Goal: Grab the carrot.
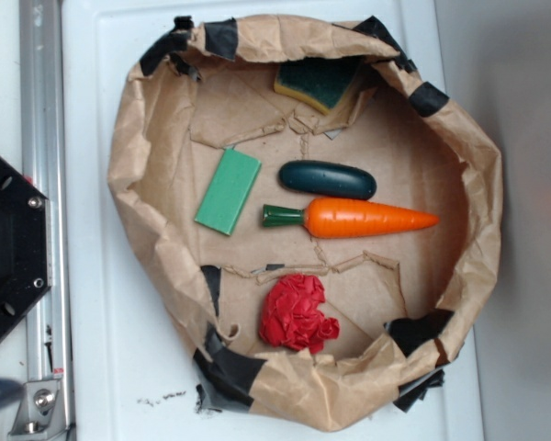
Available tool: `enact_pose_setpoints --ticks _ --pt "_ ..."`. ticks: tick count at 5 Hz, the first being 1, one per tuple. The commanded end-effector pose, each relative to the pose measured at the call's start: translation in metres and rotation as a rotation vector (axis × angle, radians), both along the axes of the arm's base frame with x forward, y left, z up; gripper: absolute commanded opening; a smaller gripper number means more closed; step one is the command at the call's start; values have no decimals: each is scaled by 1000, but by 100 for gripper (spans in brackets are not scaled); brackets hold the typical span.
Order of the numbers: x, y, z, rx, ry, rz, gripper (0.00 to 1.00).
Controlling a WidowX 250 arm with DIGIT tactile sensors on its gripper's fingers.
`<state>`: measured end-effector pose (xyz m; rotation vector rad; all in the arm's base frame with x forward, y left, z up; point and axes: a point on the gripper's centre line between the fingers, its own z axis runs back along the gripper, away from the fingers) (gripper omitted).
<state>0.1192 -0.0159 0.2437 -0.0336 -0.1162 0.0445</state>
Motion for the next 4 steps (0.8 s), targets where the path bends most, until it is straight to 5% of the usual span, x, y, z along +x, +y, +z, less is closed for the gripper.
enact_pose_setpoints --ticks 1,3,4 --pt "0 0 0 0 0 0 100" --pt "76 15 -51 30 -32 171 100" --pt "102 20 -66 -59 -94 221 100"
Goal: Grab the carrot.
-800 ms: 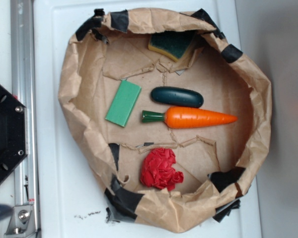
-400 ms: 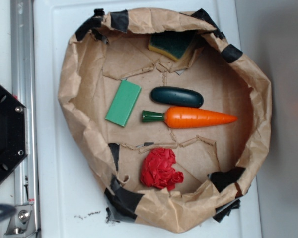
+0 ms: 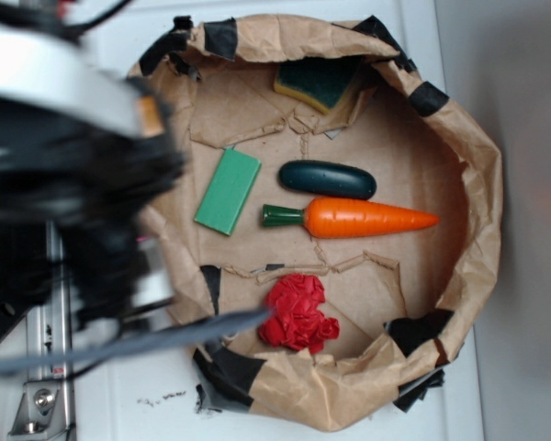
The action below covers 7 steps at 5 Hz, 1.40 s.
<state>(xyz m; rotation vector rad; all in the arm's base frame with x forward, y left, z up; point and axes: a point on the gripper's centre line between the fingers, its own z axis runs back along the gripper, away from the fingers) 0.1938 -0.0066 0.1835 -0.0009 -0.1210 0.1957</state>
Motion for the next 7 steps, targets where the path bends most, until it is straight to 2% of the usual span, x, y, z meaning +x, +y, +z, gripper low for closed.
enact_pose_setpoints --ticks 1,2,3,5,6,7 --pt "51 12 -42 -57 -89 183 100" --pt "60 7 -67 -27 -41 197 100" --pt "70 -6 -94 -12 -22 211 100" --pt "95 -12 -134 -14 47 115 100" --pt "102 -16 -139 -14 83 24 100" --pt "108 -19 -136 -16 69 -2 100"
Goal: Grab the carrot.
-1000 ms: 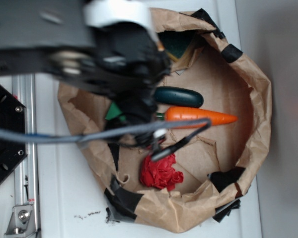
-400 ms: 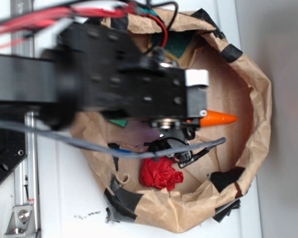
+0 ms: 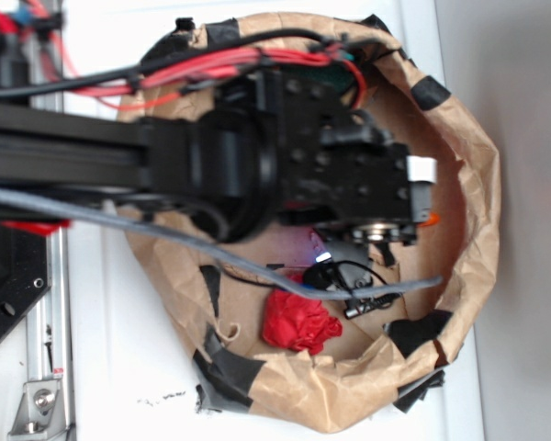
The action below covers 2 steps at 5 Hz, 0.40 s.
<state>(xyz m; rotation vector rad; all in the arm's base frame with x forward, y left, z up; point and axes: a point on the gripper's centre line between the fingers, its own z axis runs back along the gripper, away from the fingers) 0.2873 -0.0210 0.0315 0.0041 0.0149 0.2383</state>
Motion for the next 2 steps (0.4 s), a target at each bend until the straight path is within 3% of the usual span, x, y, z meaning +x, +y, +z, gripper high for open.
enact_pose_setpoints --ticks 1,2 --pt "20 -8 13 -13 -66 -115 100" --pt "17 -16 23 0 -110 -216 100"
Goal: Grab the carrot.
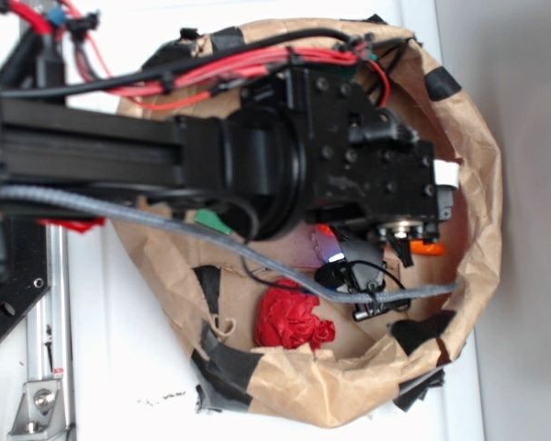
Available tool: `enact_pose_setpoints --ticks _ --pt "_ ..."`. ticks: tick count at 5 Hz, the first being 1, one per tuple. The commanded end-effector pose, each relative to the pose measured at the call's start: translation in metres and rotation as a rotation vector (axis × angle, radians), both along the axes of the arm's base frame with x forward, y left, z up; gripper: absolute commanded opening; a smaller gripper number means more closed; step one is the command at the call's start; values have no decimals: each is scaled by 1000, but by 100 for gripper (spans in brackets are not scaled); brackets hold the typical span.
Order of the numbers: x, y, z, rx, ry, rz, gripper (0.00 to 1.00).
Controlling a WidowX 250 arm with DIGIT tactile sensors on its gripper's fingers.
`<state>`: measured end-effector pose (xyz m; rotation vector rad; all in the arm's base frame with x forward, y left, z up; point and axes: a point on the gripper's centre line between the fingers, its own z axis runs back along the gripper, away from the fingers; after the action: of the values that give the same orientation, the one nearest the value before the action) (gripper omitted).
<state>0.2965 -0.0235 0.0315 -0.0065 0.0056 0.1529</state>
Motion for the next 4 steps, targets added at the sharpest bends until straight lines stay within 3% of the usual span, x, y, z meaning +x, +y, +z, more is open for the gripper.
enact_pose_setpoints --ticks 1,2,3,4 --pt "4 -11 35 44 -131 -195 100" --pt "-1 4 48 42 -151 -235 100" --pt "11 -2 57 45 -176 -383 100" --pt "25 -7 53 27 -143 -571 100"
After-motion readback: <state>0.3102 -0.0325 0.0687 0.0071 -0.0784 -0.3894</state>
